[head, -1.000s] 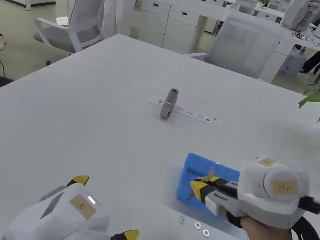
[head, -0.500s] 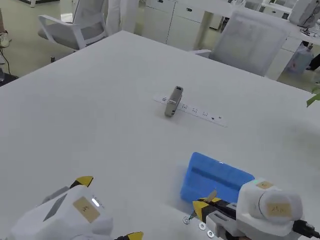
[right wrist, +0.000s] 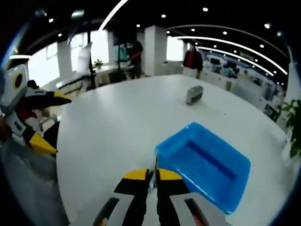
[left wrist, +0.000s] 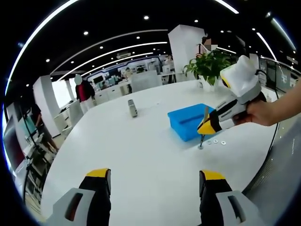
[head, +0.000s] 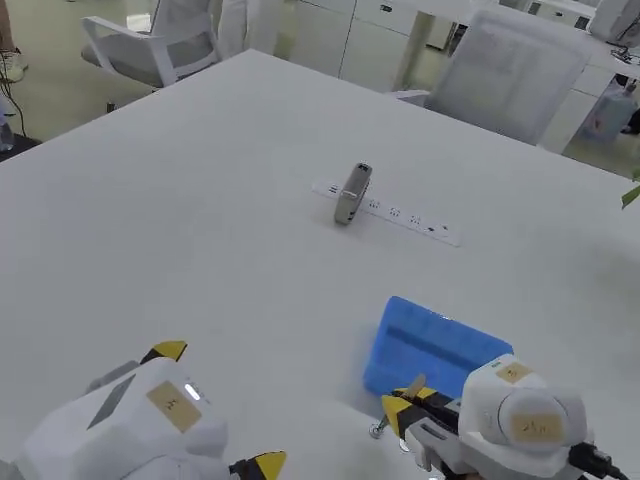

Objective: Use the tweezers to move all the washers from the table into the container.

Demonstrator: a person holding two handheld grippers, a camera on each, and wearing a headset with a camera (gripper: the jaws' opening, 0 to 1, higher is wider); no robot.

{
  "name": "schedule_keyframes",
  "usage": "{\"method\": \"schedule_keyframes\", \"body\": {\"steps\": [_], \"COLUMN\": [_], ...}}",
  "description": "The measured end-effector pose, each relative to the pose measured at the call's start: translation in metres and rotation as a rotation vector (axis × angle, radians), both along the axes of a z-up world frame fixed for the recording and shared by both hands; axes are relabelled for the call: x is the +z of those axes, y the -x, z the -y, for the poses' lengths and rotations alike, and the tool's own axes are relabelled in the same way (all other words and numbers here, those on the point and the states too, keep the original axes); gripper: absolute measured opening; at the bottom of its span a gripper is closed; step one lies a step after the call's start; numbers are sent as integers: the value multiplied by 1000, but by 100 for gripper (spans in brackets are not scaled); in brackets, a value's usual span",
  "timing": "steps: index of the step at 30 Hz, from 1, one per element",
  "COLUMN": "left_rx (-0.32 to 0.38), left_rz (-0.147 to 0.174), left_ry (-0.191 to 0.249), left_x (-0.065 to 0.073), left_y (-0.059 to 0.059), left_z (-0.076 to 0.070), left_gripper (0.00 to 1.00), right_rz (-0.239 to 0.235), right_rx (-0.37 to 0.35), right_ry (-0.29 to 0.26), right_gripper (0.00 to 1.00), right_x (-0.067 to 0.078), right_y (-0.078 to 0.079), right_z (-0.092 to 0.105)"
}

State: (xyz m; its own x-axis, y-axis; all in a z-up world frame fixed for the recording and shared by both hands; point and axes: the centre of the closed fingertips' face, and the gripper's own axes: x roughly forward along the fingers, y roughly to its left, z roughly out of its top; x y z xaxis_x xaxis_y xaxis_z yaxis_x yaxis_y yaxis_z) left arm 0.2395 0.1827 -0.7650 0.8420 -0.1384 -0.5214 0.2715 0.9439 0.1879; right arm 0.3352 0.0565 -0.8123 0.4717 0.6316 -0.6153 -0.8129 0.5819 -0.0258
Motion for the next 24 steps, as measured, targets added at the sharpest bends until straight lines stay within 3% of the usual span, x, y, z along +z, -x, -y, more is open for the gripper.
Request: {"method": "schedule_keyframes", "body": {"steps": [4, 11, 15, 24], "left_rx": [-4, -7, -2, -7], "left_rz": [-1, 7, 12, 10], "left_ry": [-5, -5, 0, -1], "left_x": [0, 1, 2, 1], "left_y": [0, 0, 0, 0], "left_z": [1, 1, 0, 1], "left_gripper": [78, 78, 78, 77], "right_rz": [-44, -21, -70, -102], "right_rx": [-67, -69, -106, -81], "right_ry": [-44, -21, -28, -18], "right_gripper": [2, 1, 1, 1], "right_x": [-1, -2, -1, 7], "right_y": [-3, 3, 1, 6], "right_z": [5, 5, 10, 3]}}
